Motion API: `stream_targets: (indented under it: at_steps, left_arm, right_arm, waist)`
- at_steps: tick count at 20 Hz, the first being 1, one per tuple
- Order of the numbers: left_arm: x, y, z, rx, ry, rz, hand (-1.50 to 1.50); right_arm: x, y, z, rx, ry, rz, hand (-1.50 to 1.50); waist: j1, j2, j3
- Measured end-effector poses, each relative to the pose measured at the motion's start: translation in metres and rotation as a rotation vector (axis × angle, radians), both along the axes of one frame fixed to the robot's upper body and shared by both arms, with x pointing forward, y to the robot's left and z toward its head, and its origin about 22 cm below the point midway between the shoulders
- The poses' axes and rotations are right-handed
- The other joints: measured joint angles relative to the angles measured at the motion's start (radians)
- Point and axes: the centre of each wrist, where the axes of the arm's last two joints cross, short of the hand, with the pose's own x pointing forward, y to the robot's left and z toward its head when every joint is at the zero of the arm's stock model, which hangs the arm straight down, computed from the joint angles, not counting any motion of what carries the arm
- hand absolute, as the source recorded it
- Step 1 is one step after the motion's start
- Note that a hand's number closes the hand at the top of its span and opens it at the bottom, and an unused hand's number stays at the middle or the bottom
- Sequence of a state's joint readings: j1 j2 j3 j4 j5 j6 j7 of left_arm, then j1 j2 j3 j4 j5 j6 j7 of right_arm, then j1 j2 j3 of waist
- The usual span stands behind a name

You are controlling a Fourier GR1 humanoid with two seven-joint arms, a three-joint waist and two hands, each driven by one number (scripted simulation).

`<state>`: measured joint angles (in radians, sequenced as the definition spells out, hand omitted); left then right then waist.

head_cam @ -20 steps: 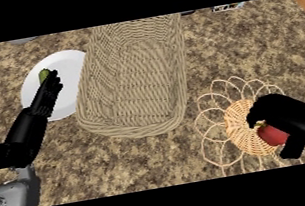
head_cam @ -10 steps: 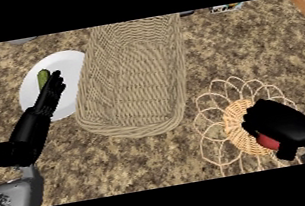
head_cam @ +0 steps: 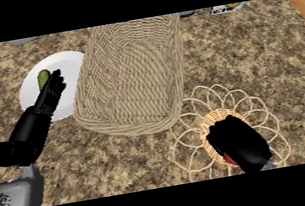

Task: Pick the bell pepper from the placemat and place it in the basket

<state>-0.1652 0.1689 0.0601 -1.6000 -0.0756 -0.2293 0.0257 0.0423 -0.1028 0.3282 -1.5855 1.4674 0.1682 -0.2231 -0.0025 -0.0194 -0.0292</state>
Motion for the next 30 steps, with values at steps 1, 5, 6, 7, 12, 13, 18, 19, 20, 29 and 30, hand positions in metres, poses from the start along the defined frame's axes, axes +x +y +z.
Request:
stream_targets:
  at_steps: [1,5,6,7,12,13,18,19,20,29,30]
  left_arm:
    - [0.0,0.001,0.0,-0.001,0.0,0.0,0.0]
    - [0.0,0.002,0.001,0.001,-0.006,0.003,0.0]
    - [0.0,0.003,0.001,0.0,-0.006,0.005,0.0]
    - [0.0,0.004,0.001,-0.002,-0.004,0.008,0.0]
    - [0.0,0.003,-0.001,-0.002,0.002,0.004,0.0]
    - [0.0,0.004,-0.001,0.001,0.003,0.004,0.0]
    - [-0.001,0.004,-0.002,0.001,0.01,0.002,0.0]
    - [0.0,0.004,-0.002,0.001,0.009,0.004,0.0]
    - [0.0,0.004,-0.003,0.002,0.012,0.005,0.0]
    - [0.002,0.003,-0.002,0.009,0.011,-0.013,0.0]
    - [0.004,0.002,-0.001,0.008,0.008,-0.017,0.0]
  right_arm:
    - [-0.003,0.007,0.001,0.026,0.007,-0.019,1.5]
    - [-0.02,0.037,0.01,0.191,0.026,-0.07,1.5]
    - [-0.025,0.045,0.013,0.259,0.026,-0.082,1.5]
    - [-0.03,0.054,0.017,0.325,0.021,-0.09,1.5]
    - [-0.058,0.093,0.048,0.635,-0.032,-0.131,1.5]
    - [-0.064,0.099,0.055,0.686,-0.043,-0.141,1.5]
    - [-0.075,0.113,0.066,0.776,-0.108,-0.216,1.5]
    - [-0.076,0.114,0.067,0.777,-0.122,-0.23,1.5]
    - [-0.076,0.115,0.068,0.776,-0.14,-0.243,1.5]
    - [-0.069,0.133,0.096,0.794,-0.266,-0.372,1.5]
    - [-0.067,0.138,0.103,0.814,-0.271,-0.39,1.5]
  waist:
    - [0.003,0.001,0.002]
    - [0.013,0.008,0.016]
    - [0.014,0.009,0.022]
    - [0.015,0.011,0.026]
    - [0.015,0.01,0.032]
    - [0.016,0.009,0.031]
    - [0.011,0.005,0.027]
    - [0.009,0.005,0.026]
    - [0.007,0.005,0.026]
    - [0.023,0.01,0.022]
    - [0.025,0.012,0.022]
